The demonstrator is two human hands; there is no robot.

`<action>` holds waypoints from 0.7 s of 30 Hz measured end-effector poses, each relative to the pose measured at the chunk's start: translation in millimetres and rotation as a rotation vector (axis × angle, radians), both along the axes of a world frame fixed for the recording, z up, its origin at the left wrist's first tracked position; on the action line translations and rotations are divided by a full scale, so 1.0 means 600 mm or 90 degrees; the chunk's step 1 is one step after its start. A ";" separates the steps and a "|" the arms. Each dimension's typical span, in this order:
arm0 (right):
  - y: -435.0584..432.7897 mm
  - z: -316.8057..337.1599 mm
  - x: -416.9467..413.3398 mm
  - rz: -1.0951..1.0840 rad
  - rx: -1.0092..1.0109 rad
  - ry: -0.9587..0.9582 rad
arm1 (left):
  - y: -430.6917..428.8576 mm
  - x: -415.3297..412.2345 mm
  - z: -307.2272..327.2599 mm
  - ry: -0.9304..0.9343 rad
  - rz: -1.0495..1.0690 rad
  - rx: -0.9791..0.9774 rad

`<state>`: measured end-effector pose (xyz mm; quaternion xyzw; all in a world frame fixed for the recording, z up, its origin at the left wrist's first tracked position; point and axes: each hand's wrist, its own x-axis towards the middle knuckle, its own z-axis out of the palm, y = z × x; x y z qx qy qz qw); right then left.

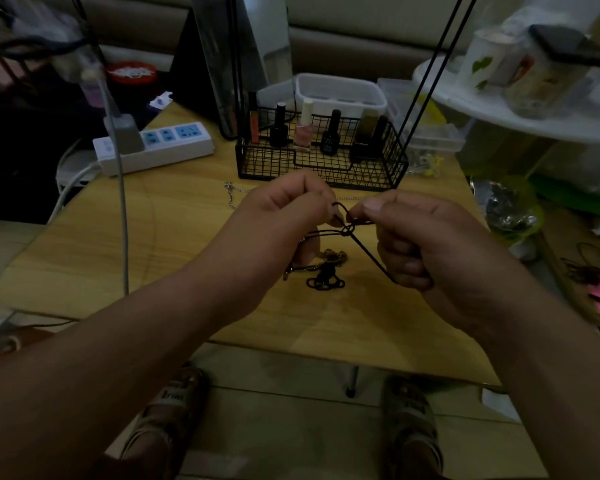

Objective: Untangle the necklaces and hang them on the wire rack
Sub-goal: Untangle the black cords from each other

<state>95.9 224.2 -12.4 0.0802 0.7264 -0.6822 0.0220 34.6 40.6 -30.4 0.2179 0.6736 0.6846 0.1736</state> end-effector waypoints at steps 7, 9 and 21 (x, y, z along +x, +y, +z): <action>0.005 -0.002 0.000 0.004 0.005 -0.001 | 0.004 -0.001 0.001 -0.028 0.005 0.016; 0.008 0.000 0.001 -0.002 0.012 0.000 | 0.005 -0.003 0.000 -0.039 0.015 0.017; 0.009 -0.006 0.008 0.009 0.266 0.134 | 0.005 -0.007 -0.001 -0.070 0.023 0.020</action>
